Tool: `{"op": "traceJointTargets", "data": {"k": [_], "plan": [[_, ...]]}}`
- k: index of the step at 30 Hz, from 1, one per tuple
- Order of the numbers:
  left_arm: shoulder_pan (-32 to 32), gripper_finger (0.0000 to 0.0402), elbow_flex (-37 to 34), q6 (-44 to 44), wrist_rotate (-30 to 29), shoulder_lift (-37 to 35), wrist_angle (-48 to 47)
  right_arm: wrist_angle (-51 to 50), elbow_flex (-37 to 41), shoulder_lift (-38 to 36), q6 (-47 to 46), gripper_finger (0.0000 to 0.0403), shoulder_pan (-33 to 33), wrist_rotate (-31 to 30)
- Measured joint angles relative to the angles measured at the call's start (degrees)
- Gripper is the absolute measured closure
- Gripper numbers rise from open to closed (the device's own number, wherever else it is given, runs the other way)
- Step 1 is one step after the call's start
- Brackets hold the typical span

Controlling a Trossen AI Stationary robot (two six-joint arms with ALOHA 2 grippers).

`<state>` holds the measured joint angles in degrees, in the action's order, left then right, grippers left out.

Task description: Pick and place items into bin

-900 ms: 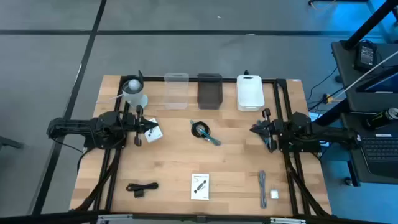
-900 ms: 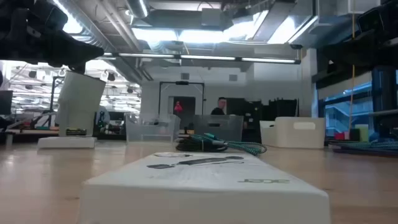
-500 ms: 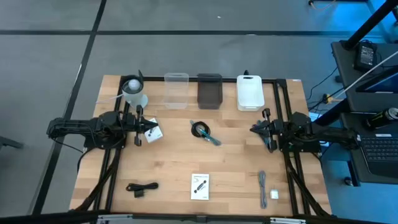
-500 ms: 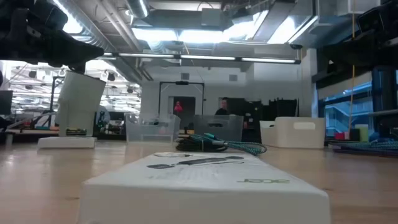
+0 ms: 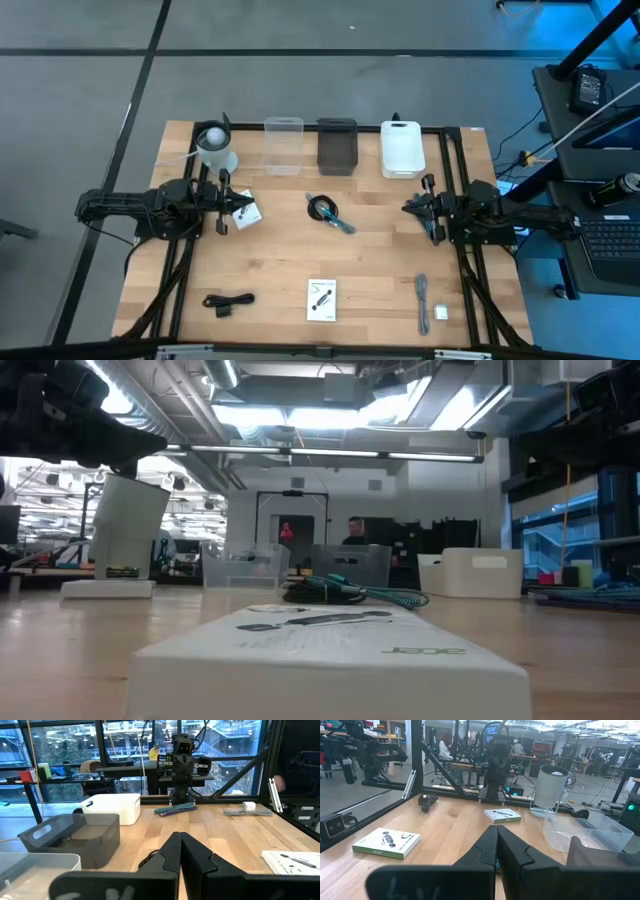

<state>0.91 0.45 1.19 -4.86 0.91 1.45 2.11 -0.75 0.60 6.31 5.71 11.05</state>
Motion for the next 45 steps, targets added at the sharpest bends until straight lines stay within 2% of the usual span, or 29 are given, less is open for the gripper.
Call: {"op": "traceJointTargets", "data": {"k": [39,45], "plan": [[0.00,0.0400,0.00,0.02,0.00,0.00,0.00,0.06,0.02,0.02,-0.08,0.0389,-0.01,0.00],[0.00,0.0400,0.01,0.02,0.00,-0.02,-0.01,0.01,0.02,0.02,-6.22,0.0389,-0.01,0.03]]}}
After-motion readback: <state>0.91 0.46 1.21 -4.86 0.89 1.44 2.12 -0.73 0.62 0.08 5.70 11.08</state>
